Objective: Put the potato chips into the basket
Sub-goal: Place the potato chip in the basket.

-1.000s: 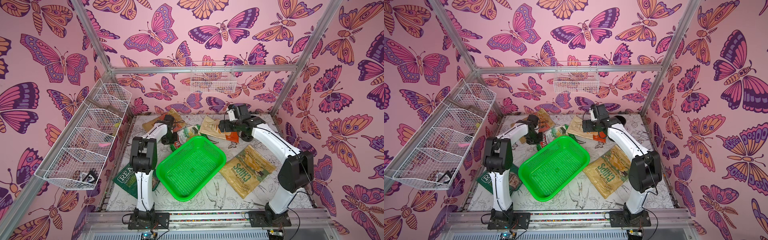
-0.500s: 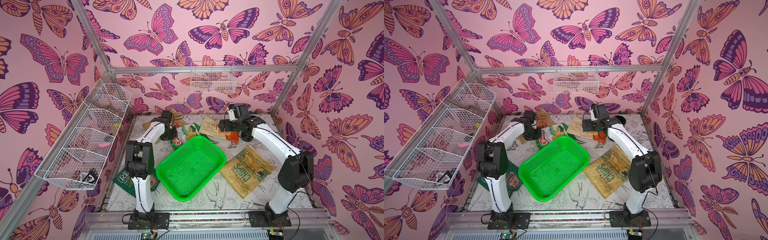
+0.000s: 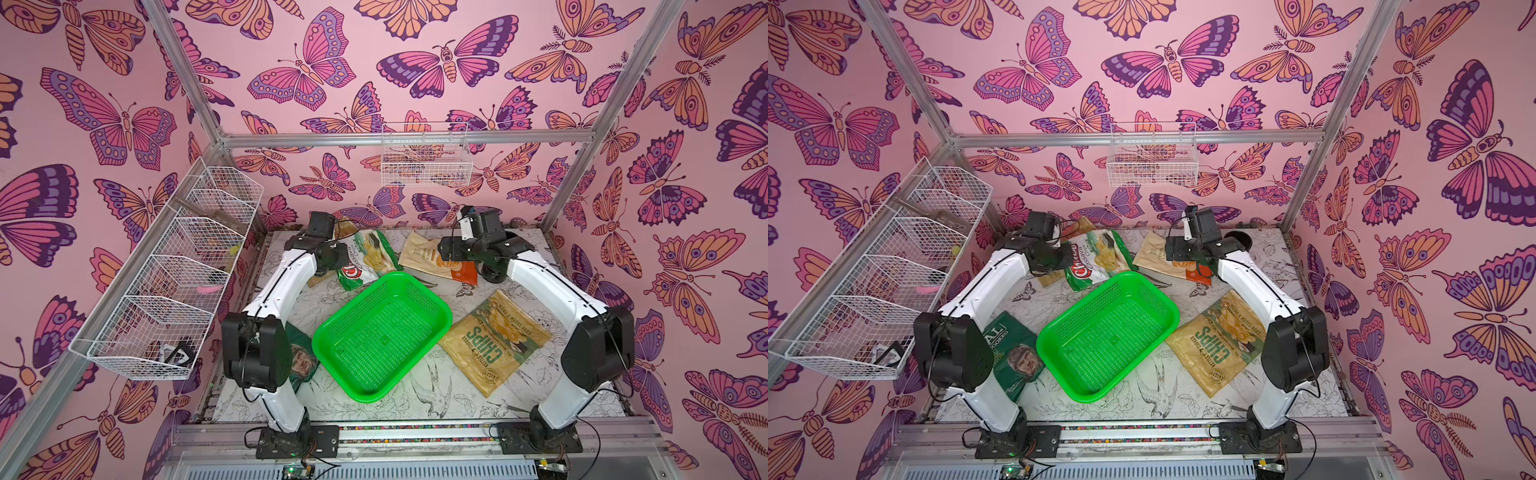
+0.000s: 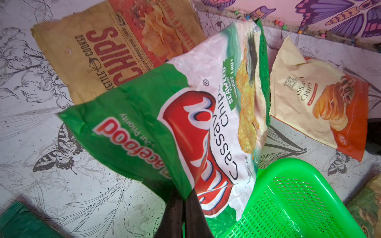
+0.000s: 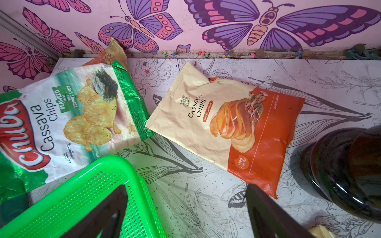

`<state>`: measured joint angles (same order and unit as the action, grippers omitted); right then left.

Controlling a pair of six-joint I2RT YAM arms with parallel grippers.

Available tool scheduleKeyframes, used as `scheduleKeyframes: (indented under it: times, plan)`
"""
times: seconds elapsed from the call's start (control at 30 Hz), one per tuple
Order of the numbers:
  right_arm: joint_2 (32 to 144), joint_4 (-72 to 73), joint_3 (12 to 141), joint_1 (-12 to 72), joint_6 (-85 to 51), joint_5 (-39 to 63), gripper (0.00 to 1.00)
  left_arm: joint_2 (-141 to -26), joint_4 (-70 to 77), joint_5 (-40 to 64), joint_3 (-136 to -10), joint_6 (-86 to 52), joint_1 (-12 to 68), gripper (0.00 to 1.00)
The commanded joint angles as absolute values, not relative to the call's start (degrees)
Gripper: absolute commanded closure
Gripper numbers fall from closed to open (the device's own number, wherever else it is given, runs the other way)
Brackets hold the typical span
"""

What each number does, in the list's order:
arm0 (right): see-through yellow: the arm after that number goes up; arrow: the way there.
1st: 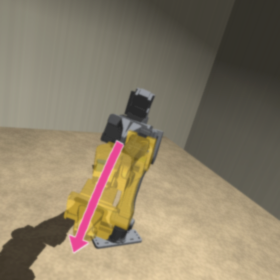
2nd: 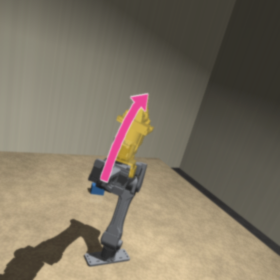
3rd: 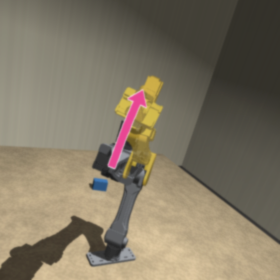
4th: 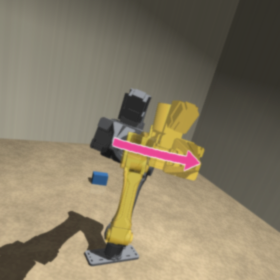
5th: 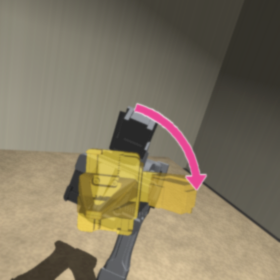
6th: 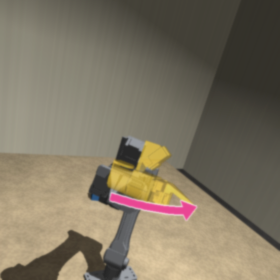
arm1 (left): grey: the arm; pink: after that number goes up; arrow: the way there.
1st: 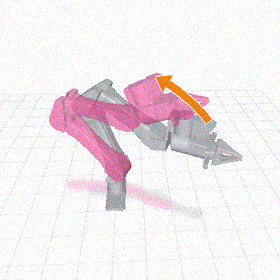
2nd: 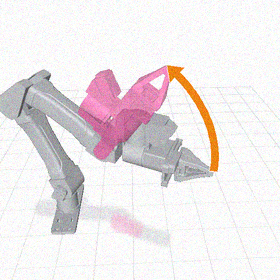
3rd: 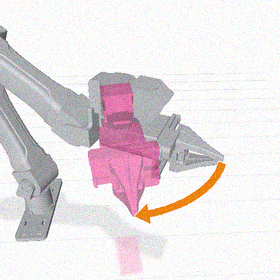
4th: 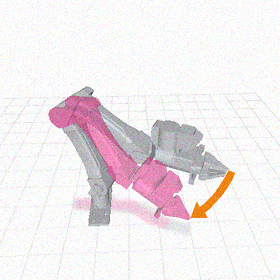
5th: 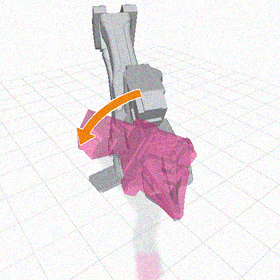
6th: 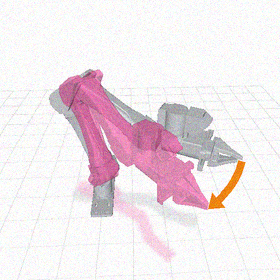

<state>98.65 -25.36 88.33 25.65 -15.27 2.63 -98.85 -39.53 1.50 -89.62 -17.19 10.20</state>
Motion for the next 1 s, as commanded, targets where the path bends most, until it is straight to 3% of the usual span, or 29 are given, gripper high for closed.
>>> scheduleKeyframes:
  times: [0.0,0.53,0.97]
  plan:
    - [97.46,-23.91,88.33,25.93,-16.61,2.11,0.08,-95.47,-36.96,1.48,-88.36,-18.53,10.68,1.0]
    - [95.58,-13.1,79.66,24.79,-25.69,3.06,0.08,-70.32,-33.57,9.01,-72.23,-29.56,13.07,1.0]
    - [94.19,-9.06,75.04,22.96,-29.94,3.51,0.08,-58.08,-34.04,10.09,-57.19,-42.53,23.98,1.0]
